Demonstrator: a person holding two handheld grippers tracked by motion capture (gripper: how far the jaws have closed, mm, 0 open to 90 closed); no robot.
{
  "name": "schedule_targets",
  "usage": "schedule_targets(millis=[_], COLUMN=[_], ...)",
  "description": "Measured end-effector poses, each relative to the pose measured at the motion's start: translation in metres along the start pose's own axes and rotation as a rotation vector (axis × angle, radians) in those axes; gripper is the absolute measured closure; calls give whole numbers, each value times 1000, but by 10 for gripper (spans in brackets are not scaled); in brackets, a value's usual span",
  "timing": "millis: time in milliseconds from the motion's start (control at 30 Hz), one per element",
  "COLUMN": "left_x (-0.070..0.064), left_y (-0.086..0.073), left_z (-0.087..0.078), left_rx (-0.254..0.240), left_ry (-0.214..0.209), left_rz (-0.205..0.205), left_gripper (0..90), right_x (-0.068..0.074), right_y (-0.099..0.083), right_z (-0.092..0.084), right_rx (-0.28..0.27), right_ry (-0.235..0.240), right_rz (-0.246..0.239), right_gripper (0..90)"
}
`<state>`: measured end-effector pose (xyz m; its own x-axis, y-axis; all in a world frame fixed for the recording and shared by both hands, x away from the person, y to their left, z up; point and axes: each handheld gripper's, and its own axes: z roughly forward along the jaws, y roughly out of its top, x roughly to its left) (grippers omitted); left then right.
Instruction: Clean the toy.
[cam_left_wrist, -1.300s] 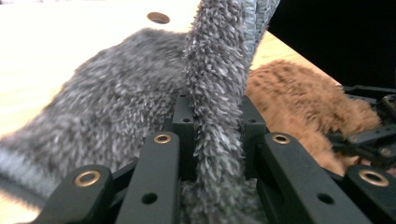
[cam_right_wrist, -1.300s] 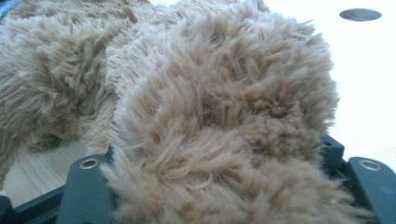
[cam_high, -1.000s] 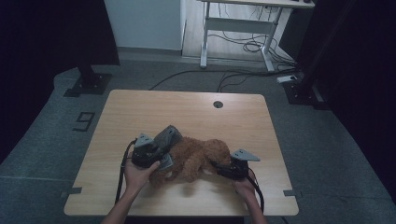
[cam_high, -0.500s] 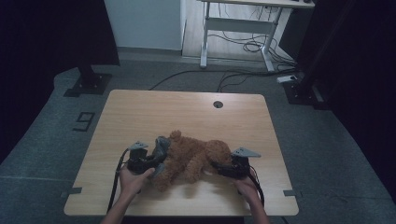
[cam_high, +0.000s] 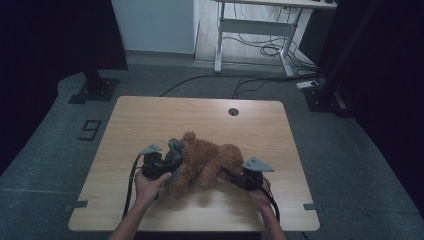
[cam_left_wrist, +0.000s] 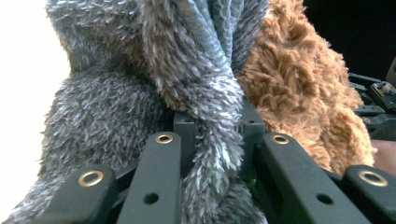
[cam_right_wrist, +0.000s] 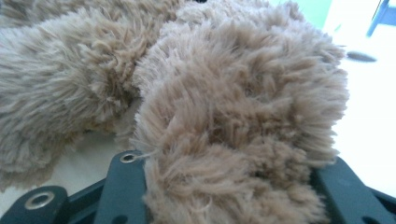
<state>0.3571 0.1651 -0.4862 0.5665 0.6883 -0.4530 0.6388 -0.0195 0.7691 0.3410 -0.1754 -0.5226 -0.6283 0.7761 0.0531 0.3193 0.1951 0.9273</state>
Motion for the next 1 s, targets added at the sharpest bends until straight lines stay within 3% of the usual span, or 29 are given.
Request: schedule_targets(millis=[100,167,333,367,400,533,800,867,933,1000], left_x=[1,5,20,21,21,19,9,7,4,-4], left_y=[13,21,20,16,15,8,-11,-10,-2,12], left_z=[-1,2,17,19,19,15,-2,-12,-27,-43], left_rx=[-37,-44,-2,1,-1,9,55,37,-26,-82], left_ry=[-2,29,49,57,56,43,32,44,57,66], left_rz=[27,53,15,15,15,14,25,28,22,42], left_gripper=[754,754,753,752,752,749,740,737,737,738], right_x=[-1,-5,-19,-21,-21,-23,-17,-16,-14,-12], right_y=[11,20,18,11,9,0,-11,-13,-16,-19], right_z=[1,5,21,28,28,22,4,-1,-4,-5], right_rx=[-83,-113,-65,-18,-14,-9,75,88,89,80], right_ry=[-34,-66,-82,-86,-83,-54,-16,-12,-19,-29], right_rz=[-48,-97,-115,-122,-125,-77,-34,-50,-54,-59], right_gripper=[513,495,475,465,463,434,362,356,355,354])
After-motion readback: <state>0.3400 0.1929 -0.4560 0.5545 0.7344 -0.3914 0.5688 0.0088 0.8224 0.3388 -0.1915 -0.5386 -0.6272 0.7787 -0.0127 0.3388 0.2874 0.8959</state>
